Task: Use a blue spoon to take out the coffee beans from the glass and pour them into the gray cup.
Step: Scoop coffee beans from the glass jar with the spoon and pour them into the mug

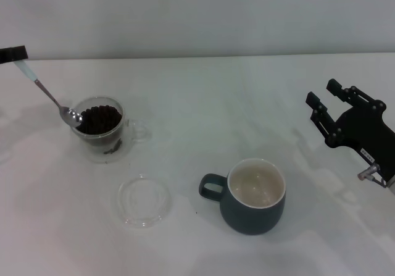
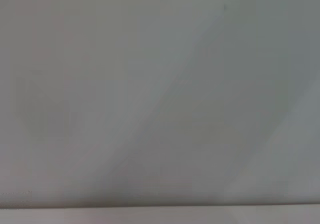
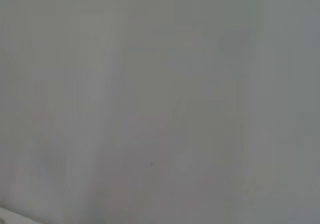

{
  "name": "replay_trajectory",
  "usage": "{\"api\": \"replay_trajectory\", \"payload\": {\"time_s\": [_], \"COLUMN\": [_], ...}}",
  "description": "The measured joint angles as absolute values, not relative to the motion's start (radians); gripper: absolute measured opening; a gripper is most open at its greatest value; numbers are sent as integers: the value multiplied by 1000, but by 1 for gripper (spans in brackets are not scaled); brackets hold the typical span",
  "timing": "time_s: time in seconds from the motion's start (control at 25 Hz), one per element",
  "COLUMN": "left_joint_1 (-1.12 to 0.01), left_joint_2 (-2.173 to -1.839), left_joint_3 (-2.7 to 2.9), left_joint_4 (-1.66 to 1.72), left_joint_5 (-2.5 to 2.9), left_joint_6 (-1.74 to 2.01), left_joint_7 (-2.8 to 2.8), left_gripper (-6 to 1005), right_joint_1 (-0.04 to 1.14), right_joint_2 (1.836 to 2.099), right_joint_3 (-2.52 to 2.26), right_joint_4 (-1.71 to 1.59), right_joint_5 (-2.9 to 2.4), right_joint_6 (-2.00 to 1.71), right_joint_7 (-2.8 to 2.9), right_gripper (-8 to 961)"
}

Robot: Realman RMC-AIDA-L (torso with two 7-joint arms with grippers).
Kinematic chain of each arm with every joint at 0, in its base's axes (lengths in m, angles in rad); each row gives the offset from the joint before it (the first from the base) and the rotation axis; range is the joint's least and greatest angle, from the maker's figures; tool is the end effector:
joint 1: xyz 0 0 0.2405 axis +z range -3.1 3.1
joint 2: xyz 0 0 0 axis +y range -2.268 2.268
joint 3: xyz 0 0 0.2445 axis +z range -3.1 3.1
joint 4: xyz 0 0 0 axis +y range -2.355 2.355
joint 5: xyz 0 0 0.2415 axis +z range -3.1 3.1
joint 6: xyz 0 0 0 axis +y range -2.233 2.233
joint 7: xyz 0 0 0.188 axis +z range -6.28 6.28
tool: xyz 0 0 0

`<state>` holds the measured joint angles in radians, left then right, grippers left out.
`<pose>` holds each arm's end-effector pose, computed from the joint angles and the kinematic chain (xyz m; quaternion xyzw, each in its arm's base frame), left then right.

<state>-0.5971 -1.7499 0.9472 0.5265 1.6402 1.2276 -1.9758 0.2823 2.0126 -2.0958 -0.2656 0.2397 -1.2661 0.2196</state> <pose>-0.2865 0.4594 0.0897 -0.8157 -0.4543 -0.2595 0.2469 0.3213 0.3373 -0.0457 -0.7881 0.1437 0.3124 0.5106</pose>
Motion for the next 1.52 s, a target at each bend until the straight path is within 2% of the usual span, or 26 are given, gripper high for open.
{"api": "replay_trajectory", "payload": {"time_s": [0.12, 0.84, 1.52], "left_joint_1": [-600, -673, -651], "left_joint_2": [-1750, -1808, -1864], "left_joint_3": [947, 953, 894], "left_joint_4": [527, 532, 483], "left_joint_5": [1640, 1762, 1757], "left_joint_6": [1217, 1090, 1072], "left_joint_7": [-1973, -1977, -2052], "left_gripper": [136, 136, 137], "right_joint_1": [282, 301, 328], "right_joint_2": [2013, 2013, 2013], "right_joint_3": [-2094, -2090, -2080], "right_joint_4": [-265, -264, -261], "right_joint_5": [240, 241, 241], "right_joint_6": [-1258, -1213, -1170], "right_joint_7": [219, 215, 215], "right_gripper": [450, 449, 448]}}
